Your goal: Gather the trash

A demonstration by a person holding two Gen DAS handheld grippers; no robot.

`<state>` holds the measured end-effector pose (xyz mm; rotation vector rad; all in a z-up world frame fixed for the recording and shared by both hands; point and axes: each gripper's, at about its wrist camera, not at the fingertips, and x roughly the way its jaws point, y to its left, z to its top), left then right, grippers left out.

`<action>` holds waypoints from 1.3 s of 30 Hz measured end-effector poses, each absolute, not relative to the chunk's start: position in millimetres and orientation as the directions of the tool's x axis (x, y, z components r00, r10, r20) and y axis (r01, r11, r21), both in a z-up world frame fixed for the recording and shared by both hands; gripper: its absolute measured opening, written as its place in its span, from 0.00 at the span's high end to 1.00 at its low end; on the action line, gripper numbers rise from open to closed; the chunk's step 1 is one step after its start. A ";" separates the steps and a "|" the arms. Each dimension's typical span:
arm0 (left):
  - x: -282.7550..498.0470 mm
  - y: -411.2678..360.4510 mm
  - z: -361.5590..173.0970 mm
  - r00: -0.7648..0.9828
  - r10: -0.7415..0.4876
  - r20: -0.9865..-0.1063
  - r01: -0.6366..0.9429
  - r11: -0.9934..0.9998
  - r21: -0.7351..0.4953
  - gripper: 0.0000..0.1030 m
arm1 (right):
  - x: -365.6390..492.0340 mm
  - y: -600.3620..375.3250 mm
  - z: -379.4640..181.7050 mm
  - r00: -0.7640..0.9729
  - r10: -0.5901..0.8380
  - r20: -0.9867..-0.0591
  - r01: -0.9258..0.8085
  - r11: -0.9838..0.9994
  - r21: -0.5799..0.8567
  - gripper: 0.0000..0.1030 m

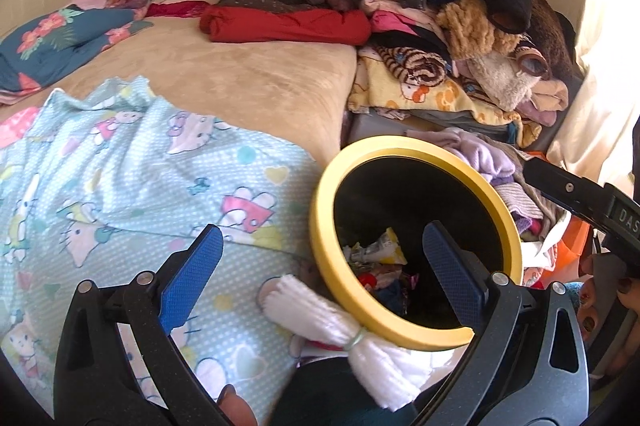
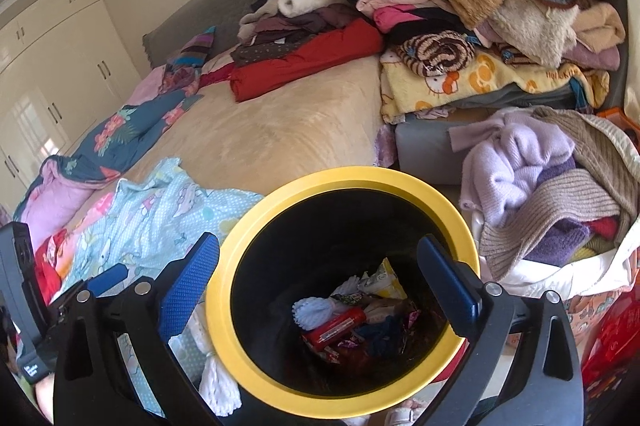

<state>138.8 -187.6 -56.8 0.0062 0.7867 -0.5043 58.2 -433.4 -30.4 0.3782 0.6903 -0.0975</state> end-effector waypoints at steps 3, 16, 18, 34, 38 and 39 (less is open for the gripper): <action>135.8 -177.4 -53.3 0.609 -0.423 -0.671 0.423 0.889 -0.177 0.11 | 55.9 -423.7 -27.8 0.769 0.047 -0.637 0.187 0.937 0.295 0.06; 113.2 -129.3 -37.4 0.716 -0.320 -0.621 0.322 0.940 -0.113 0.11 | 44.1 -369.5 -20.6 0.790 0.099 -0.605 0.086 0.959 0.269 0.06; 109.7 -121.6 -36.0 0.732 -0.302 -0.610 0.298 0.948 -0.110 0.11 | 40.9 -362.5 -19.9 0.798 0.099 -0.594 0.078 0.961 0.266 0.06; 72.2 -70.6 -29.3 0.835 -0.214 -0.507 0.196 0.976 -0.089 0.11 | -5.5 -313.9 -12.0 0.916 0.029 -0.401 0.052 0.981 0.189 0.06; 61.2 -64.7 -28.1 0.859 -0.209 -0.468 0.194 0.978 -0.080 0.11 | -22.7 -307.1 -5.5 0.947 0.005 -0.320 0.048 0.987 0.155 0.06; 57.2 -62.8 -27.3 0.869 -0.206 -0.451 0.193 0.978 -0.075 0.11 | -26.5 -306.2 -4.9 0.952 -0.002 -0.307 0.050 0.988 0.149 0.06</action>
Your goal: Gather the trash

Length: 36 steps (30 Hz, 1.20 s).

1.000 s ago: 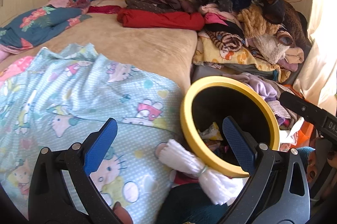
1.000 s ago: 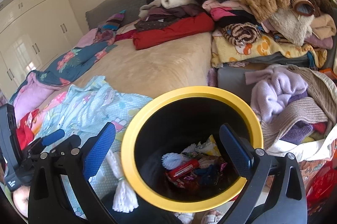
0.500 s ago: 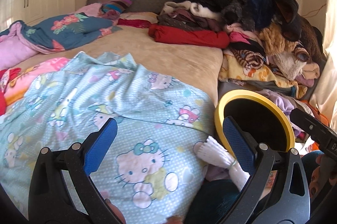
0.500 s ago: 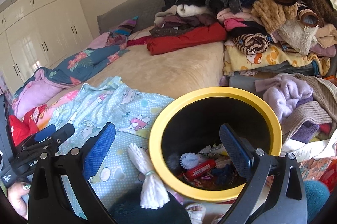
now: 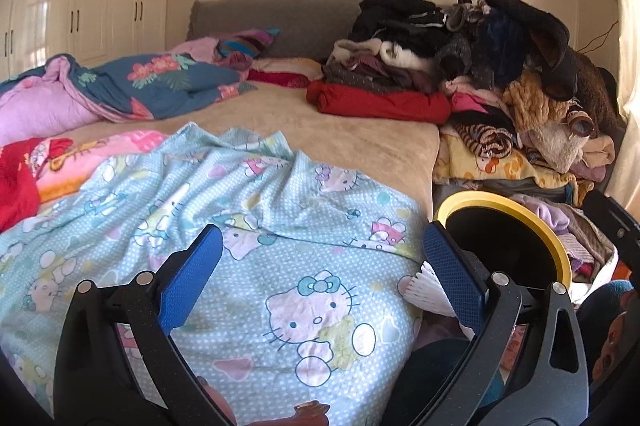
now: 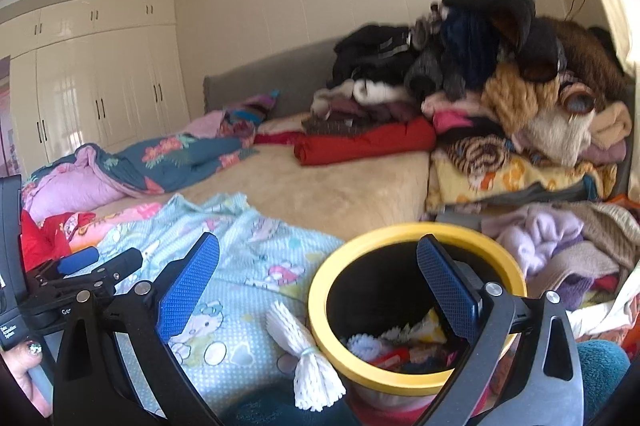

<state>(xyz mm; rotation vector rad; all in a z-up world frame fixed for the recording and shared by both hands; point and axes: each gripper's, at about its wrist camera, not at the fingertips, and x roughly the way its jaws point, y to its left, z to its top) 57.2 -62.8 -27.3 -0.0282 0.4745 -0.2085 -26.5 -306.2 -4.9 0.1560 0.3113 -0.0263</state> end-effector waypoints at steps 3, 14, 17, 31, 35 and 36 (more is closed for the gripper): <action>48.7 -61.1 -24.7 0.886 -0.203 -0.417 0.195 0.979 -0.062 0.11 | -41.2 -299.0 -3.3 0.971 -0.022 -0.239 0.052 0.991 0.124 0.06; 21.9 -52.9 -22.8 0.919 -0.208 -0.334 0.202 0.978 -0.051 0.11 | -60.5 -281.0 -10.7 0.988 -0.050 -0.143 0.060 0.996 0.067 0.06; 19.6 -50.8 -23.6 0.929 -0.196 -0.313 0.189 0.981 -0.052 0.11 | -60.2 -280.2 -13.2 0.989 -0.051 -0.140 0.061 0.996 0.062 0.06; 22.8 -51.5 -31.7 0.919 -0.204 -0.338 0.192 0.979 -0.068 0.11 | -48.2 -275.1 -24.5 0.984 -0.053 -0.169 0.063 0.996 0.055 0.06; 23.1 -51.1 -31.7 0.920 -0.203 -0.336 0.192 0.979 -0.065 0.11 | -47.8 -274.4 -24.4 0.984 -0.053 -0.168 0.063 0.996 0.057 0.06; 23.3 -50.6 -31.7 0.919 -0.205 -0.337 0.194 0.979 -0.067 0.11 | -48.0 -274.4 -24.5 0.984 -0.053 -0.169 0.064 0.996 0.055 0.06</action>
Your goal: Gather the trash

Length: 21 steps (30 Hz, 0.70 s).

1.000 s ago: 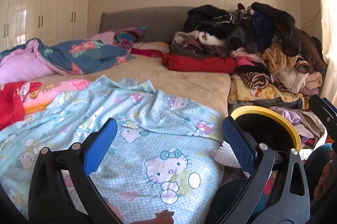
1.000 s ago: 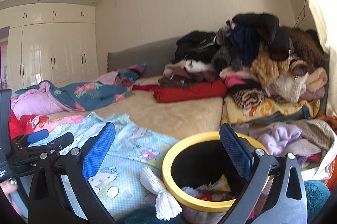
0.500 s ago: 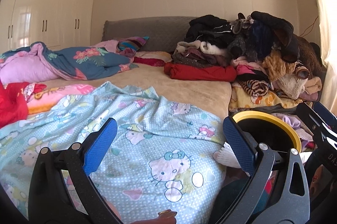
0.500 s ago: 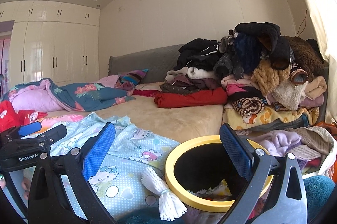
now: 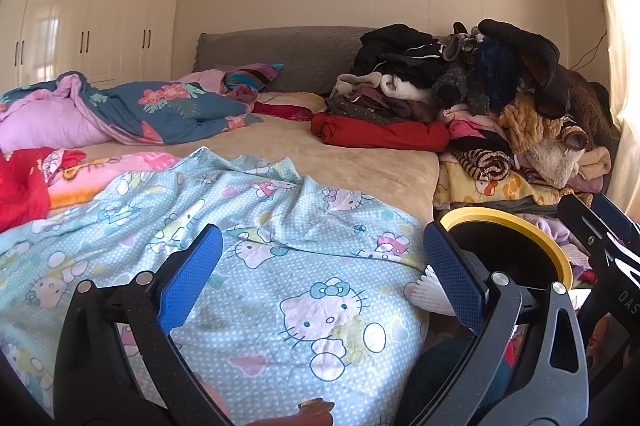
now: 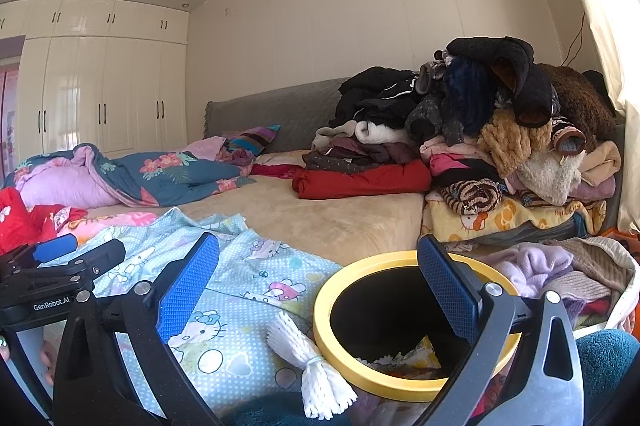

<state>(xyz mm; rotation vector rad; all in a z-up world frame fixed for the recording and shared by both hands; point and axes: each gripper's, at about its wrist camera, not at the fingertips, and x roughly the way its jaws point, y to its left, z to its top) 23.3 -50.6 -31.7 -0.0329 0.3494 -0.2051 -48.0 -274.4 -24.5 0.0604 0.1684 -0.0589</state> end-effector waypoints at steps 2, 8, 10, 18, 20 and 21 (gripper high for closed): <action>23.1 -50.7 -31.7 0.920 -0.203 -0.336 0.193 0.979 -0.065 0.11 | -47.9 -274.6 -24.4 0.984 -0.054 -0.168 0.065 0.996 0.057 0.06; 23.1 -51.7 -32.4 0.920 -0.201 -0.336 0.190 0.980 -0.064 0.11 | -48.3 -274.8 -25.1 0.984 -0.051 -0.169 0.063 0.996 0.061 0.06; 23.1 -51.6 -32.4 0.920 -0.201 -0.337 0.190 0.980 -0.064 0.11 | -48.2 -275.0 -25.1 0.985 -0.048 -0.168 0.059 0.996 0.062 0.06; 23.7 -51.2 -32.2 0.920 -0.203 -0.336 0.192 0.979 -0.066 0.11 | -48.0 -275.4 -25.3 0.985 -0.048 -0.168 0.059 0.996 0.060 0.06; 23.8 -51.7 -32.4 0.921 -0.201 -0.335 0.190 0.980 -0.065 0.11 | -48.1 -275.4 -25.2 0.985 -0.047 -0.168 0.058 0.996 0.062 0.06; 24.1 -52.4 -32.8 0.921 -0.201 -0.334 0.190 0.980 -0.065 0.11 | -47.9 -275.7 -25.0 0.985 -0.047 -0.167 0.059 0.996 0.063 0.06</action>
